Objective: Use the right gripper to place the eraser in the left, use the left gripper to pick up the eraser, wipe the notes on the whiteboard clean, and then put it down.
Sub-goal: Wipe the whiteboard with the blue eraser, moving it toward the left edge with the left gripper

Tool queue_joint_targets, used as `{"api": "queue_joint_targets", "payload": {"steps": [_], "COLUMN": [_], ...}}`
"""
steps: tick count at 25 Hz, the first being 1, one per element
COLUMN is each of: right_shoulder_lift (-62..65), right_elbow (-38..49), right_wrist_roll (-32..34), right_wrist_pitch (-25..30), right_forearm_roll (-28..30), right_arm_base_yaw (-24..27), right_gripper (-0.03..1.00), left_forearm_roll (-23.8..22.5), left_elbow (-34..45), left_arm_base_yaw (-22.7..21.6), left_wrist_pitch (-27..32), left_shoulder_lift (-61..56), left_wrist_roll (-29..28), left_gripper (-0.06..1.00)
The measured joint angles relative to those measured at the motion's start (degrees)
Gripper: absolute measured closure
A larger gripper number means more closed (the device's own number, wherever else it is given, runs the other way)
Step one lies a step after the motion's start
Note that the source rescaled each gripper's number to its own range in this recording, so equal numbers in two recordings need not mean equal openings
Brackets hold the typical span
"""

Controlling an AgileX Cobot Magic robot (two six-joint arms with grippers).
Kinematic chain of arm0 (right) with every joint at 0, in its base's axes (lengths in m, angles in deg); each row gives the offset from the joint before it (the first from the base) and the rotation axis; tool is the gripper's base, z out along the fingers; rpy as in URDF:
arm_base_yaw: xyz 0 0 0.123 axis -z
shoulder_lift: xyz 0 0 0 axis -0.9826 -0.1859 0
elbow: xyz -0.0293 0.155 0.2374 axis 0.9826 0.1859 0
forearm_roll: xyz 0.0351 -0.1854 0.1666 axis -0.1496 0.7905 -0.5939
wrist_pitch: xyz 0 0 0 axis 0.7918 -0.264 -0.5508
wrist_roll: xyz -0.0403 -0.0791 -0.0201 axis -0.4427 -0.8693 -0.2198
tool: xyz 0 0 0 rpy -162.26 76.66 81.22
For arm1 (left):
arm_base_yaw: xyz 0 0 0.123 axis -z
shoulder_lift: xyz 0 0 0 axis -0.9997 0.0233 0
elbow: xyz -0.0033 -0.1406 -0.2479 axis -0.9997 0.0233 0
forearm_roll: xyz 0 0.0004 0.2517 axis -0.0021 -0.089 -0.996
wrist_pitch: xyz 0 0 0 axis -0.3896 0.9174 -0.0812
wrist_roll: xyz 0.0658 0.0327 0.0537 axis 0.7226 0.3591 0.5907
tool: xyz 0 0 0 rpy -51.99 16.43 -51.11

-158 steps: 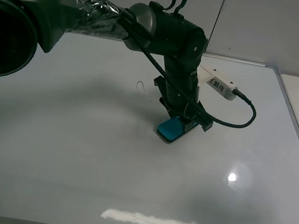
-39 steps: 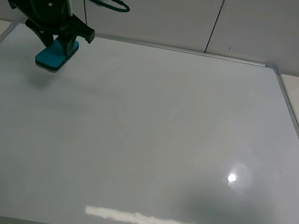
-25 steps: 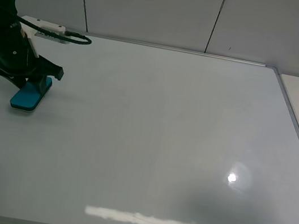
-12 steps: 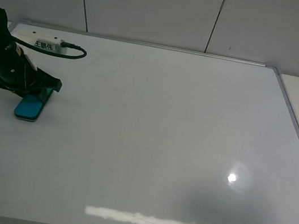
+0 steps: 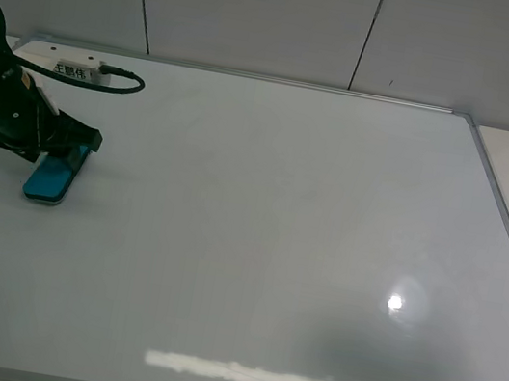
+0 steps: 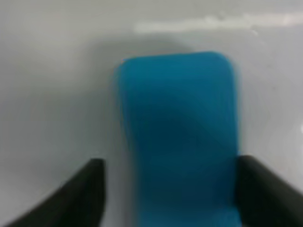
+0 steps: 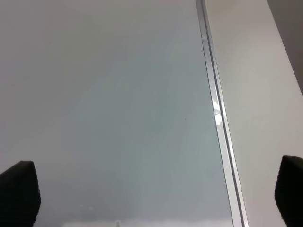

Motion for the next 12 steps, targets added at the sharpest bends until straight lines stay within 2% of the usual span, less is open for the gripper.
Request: {"api": "queue_joint_targets", "payload": {"steps": [3,5,7,12], "right_shoulder_lift": [0.0,0.0,0.0,0.0], "right_elbow": [0.0,0.0,0.0,0.0], "right_wrist_roll": [0.0,0.0,0.0,0.0], "right_wrist_pitch": [0.0,0.0,0.0,0.0], "right_forearm_roll": [0.0,0.0,0.0,0.0], "right_arm_base_yaw": [0.0,0.0,0.0,0.0], "right_gripper": [-0.03,-0.03,-0.03,-0.03], "left_forearm_roll": [0.0,0.0,0.0,0.0], "left_elbow": [0.0,0.0,0.0,0.0], "left_arm_base_yaw": [0.0,0.0,0.0,0.0], "left_wrist_pitch": [0.3,0.4,0.8,1.2], "left_shoulder_lift": [0.0,0.0,0.0,0.0], "left_wrist_roll": [0.1,0.2,0.4,0.4], "left_gripper": [0.23,0.09,0.04,0.02]}}
